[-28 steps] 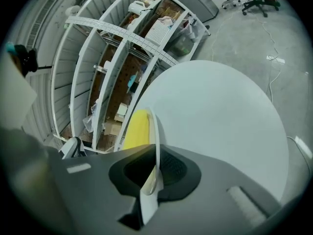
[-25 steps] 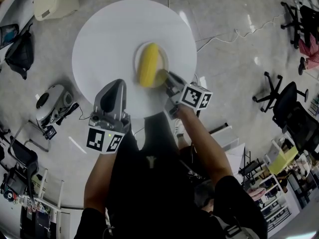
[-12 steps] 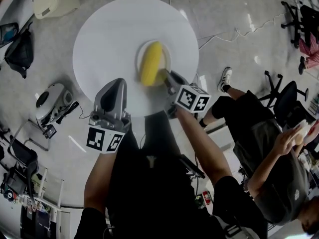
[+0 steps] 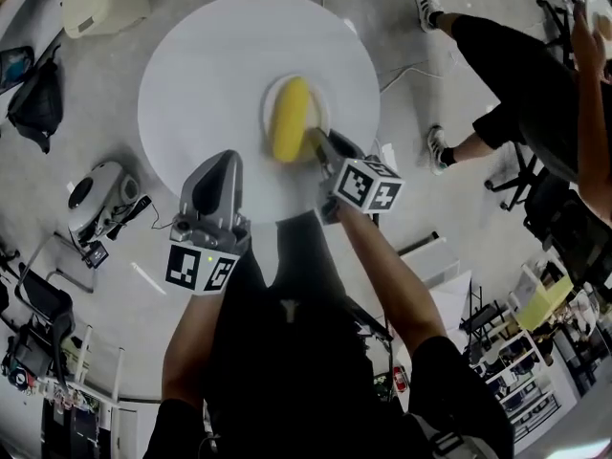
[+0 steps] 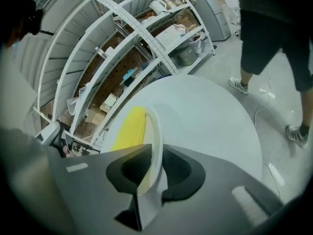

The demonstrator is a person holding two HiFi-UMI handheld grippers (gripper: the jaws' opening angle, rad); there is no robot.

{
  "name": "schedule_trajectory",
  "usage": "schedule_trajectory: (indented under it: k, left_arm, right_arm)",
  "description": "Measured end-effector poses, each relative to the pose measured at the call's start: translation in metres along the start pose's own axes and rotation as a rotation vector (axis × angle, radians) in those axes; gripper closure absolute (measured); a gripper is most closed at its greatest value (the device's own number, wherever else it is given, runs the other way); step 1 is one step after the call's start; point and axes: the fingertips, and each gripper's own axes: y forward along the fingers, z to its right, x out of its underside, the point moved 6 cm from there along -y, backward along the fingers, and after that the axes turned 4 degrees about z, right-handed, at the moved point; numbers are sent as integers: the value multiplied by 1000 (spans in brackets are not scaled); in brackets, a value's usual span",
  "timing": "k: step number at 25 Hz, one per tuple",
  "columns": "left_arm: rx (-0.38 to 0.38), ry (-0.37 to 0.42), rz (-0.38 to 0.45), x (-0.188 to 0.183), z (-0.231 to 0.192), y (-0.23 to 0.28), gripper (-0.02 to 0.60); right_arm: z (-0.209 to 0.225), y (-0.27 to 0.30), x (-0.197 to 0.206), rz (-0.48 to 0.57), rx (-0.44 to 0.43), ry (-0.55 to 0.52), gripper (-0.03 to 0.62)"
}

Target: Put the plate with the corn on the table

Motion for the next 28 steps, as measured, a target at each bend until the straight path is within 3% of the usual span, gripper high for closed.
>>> schedule_trajectory:
  k: [9,17,25,28]
  left_arm:
    - [-12,-8,11,-1,-1,-4,575]
    - [-13,-12,27,-10,-2,-3,575]
    - [2,-2,37,-17,5,-2,575]
    - [8,-1,39,-22,8,-5,575]
  right_arm:
    - [-2,-3,-9,-20,59,-101,479]
    - [-2,-9,-15,-5,81,-84,480]
    - [-2,-28,-19,29,102,-91,579]
    - [-6,-31,-17,31,97,-86,585]
